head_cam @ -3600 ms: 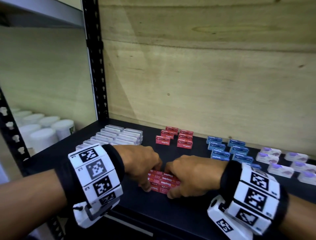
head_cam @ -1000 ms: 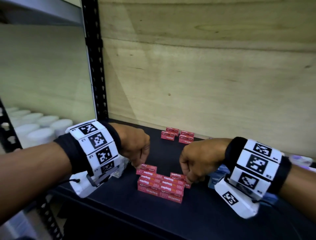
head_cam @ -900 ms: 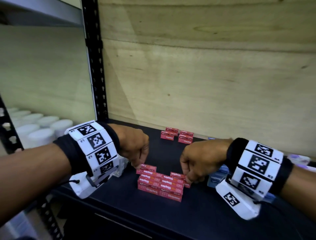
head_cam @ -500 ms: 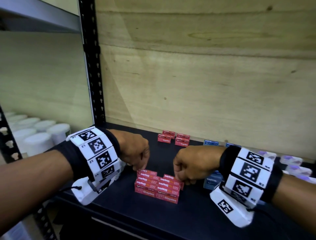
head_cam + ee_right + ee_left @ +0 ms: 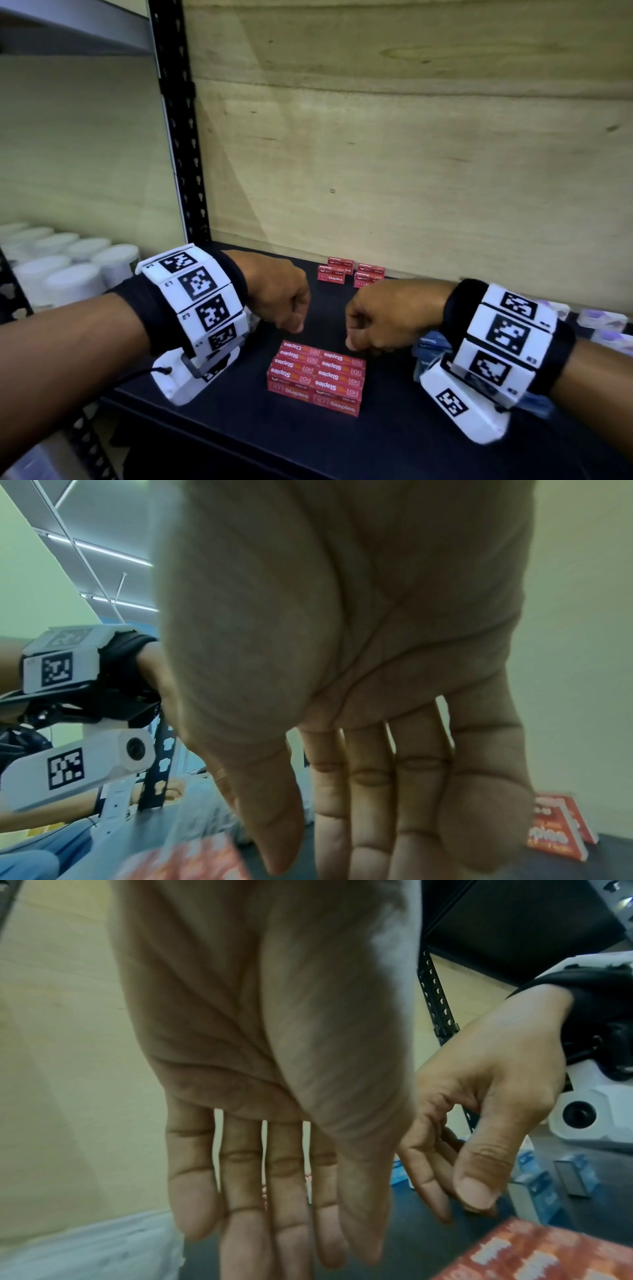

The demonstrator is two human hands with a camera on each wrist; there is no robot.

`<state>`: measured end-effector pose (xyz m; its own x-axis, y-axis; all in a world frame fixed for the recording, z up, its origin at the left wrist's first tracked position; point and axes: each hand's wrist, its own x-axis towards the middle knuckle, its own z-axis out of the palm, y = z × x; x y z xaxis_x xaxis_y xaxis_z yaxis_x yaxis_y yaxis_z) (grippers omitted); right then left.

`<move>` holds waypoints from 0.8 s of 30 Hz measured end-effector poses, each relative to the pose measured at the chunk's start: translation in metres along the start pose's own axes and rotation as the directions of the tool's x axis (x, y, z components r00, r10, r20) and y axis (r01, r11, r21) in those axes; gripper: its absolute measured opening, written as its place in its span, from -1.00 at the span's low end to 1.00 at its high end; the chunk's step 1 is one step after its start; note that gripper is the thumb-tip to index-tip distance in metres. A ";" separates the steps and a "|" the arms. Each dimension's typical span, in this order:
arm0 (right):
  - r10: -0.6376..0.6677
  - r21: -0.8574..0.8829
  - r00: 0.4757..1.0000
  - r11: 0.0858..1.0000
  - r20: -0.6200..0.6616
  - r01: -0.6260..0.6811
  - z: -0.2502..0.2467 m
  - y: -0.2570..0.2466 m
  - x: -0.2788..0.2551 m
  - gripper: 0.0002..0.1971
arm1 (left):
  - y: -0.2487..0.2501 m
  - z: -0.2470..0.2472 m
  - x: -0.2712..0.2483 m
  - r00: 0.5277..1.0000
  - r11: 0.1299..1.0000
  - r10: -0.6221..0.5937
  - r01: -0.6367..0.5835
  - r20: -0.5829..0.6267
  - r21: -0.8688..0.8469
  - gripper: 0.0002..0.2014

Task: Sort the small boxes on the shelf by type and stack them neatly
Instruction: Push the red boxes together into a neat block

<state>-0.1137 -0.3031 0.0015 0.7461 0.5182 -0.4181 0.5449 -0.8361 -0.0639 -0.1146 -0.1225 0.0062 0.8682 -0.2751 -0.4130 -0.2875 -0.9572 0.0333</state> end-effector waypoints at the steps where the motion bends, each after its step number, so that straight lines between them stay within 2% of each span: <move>1: 0.011 -0.016 1.000 1.000 -0.018 -0.011 -0.004 0.004 0.002 -0.72 | -0.001 -0.003 0.003 1.000 1.000 -0.006 0.007 -0.025 0.009 -0.84; 6: 0.064 -0.088 0.989 0.993 -0.136 -0.076 -0.032 0.031 0.022 -0.74 | -0.005 -0.025 0.025 0.990 0.997 -0.014 0.025 -0.141 0.077 -0.84; 12: 0.163 -0.133 0.974 0.974 -0.154 -0.184 -0.057 0.066 0.056 -0.73 | -0.013 -0.049 0.068 0.976 0.978 -0.039 0.082 -0.216 0.191 -0.81; 19: 0.212 -0.224 0.974 0.948 -0.081 -0.225 -0.058 0.081 0.093 -0.67 | -0.017 -0.055 0.118 0.988 0.936 -0.063 0.107 -0.139 0.336 -0.68; 24: 0.188 -0.245 0.982 0.951 -0.028 -0.189 -0.057 0.080 0.105 -0.72 | -0.010 -0.056 0.136 0.994 0.937 -0.030 0.064 -0.102 0.343 -0.65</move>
<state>0.0304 -0.3054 0.0039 0.8456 0.3569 -0.3970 0.4712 -0.8486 0.2406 0.0291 -0.1555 0.0005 0.9133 -0.2535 -0.3188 -0.3526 -0.8840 -0.3069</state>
